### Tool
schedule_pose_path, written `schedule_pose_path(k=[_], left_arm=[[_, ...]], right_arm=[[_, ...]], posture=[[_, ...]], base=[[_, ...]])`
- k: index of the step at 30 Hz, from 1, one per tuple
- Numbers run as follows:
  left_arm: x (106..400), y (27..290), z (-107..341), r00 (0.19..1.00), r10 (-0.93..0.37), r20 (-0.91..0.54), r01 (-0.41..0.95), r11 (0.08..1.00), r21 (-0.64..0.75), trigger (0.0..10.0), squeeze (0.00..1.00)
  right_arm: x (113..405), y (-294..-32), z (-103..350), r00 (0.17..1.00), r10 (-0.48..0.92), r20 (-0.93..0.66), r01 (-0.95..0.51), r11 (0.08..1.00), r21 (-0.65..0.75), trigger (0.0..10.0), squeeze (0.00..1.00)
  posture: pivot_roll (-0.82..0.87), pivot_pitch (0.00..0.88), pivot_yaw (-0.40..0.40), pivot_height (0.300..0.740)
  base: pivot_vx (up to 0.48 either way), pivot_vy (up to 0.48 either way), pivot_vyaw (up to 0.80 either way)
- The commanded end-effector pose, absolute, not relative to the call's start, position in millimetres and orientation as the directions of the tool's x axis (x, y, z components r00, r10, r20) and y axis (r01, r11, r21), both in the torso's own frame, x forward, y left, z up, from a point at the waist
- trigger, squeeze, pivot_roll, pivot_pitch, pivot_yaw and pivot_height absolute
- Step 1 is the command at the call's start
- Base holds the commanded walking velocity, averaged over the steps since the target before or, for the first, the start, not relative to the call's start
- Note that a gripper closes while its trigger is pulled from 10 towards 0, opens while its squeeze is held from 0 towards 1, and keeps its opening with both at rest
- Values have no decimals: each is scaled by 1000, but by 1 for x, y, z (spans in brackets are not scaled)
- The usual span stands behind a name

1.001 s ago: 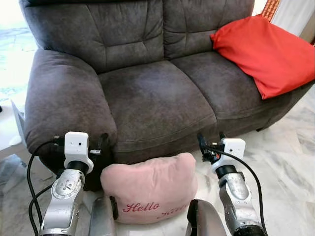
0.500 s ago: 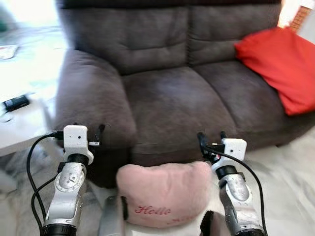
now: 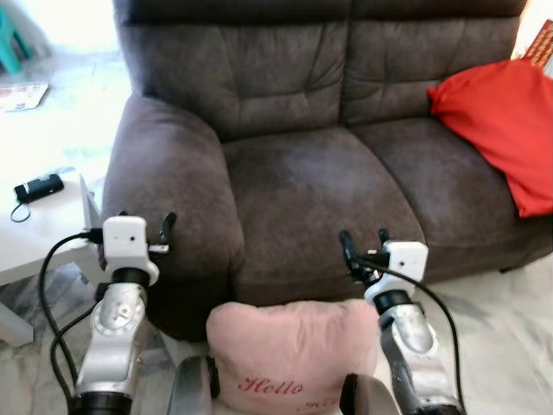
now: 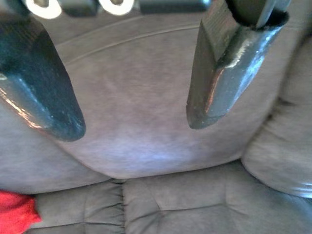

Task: Move the pillow to the sofa from floor

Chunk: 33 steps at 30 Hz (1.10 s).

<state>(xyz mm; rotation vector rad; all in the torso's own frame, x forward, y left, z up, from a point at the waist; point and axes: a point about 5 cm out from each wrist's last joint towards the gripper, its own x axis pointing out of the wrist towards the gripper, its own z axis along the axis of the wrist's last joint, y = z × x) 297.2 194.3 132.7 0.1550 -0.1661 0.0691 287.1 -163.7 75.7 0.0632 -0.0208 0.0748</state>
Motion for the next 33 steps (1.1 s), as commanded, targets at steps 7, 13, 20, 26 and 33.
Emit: schedule_pose_path(k=[7,13,20,26,33], left_arm=[[296,200,135,981,67,181,-96,983,155,10000,0],[297,196,135,984,26,177,-56,985,165,10000,0],[294,180,131,984,-104,142,83,986,147,10000,0],[288,172,125,978,-200,63,191,973,131,10000,0],[284,170,123,975,-223,9,221,972,83,10000,0]], right_arm=[[288,-155,79,996,90,24,-92,992,85,10000,0],[285,-153,76,996,86,10,-87,992,95,10000,0],[279,-159,59,994,35,-106,-30,998,50,10000,0],[274,-173,36,965,-45,-259,52,998,22,10000,0],[277,-186,6,873,-93,-479,123,992,31,10000,0]], posture=[[94,0,-49,535],[87,0,-48,535],[82,0,-51,535],[86,0,-58,535],[85,0,-58,535]], base=[[314,0,0],[209,0,0],[0,0,0],[0,0,0],[0,0,0]])
